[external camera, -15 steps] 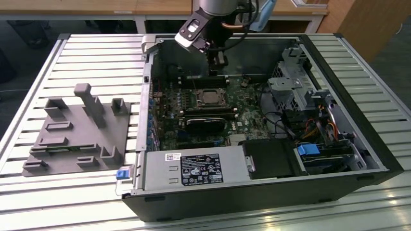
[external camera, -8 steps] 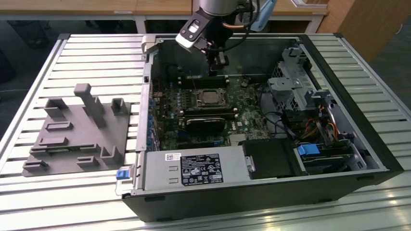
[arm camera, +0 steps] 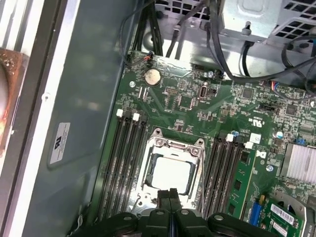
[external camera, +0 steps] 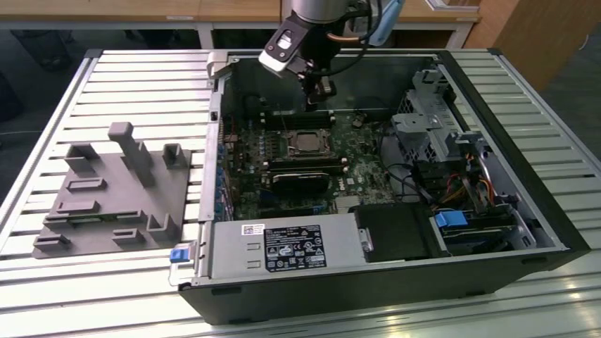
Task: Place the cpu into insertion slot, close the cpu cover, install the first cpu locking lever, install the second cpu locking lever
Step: 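Install the first cpu locking lever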
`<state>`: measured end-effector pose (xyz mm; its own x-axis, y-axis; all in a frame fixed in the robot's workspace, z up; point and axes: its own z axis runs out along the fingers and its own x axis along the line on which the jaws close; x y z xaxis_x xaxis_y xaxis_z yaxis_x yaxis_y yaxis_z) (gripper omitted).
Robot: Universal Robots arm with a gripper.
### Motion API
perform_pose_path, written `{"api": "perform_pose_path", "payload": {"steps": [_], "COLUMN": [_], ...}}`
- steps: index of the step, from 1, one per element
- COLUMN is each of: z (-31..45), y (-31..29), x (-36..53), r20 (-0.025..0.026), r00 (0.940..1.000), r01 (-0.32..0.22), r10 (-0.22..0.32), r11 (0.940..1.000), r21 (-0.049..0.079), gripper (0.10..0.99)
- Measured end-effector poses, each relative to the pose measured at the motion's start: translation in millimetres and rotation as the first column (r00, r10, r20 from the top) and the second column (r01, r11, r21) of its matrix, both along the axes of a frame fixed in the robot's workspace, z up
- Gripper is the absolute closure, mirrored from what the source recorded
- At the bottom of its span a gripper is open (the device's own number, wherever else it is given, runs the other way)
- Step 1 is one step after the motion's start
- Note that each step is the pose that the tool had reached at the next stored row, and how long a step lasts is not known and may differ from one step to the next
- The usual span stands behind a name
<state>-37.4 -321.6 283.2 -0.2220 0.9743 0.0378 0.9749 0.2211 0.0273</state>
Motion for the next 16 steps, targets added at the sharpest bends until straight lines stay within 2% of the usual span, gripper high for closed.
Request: {"api": "perform_pose_path", "payload": {"steps": [8, 16], "z": [0.0, 0.0], "y": [0.0, 0.0], "x": [0.0, 0.0], "r20": [0.0000, 0.0000], "r00": [0.9989, 0.9949], "r01": [-0.047, -0.101], "r10": [0.047, 0.101], "r11": [0.9989, 0.9949], "r21": [0.000, 0.000], "gripper": [0.980, 0.980]}}
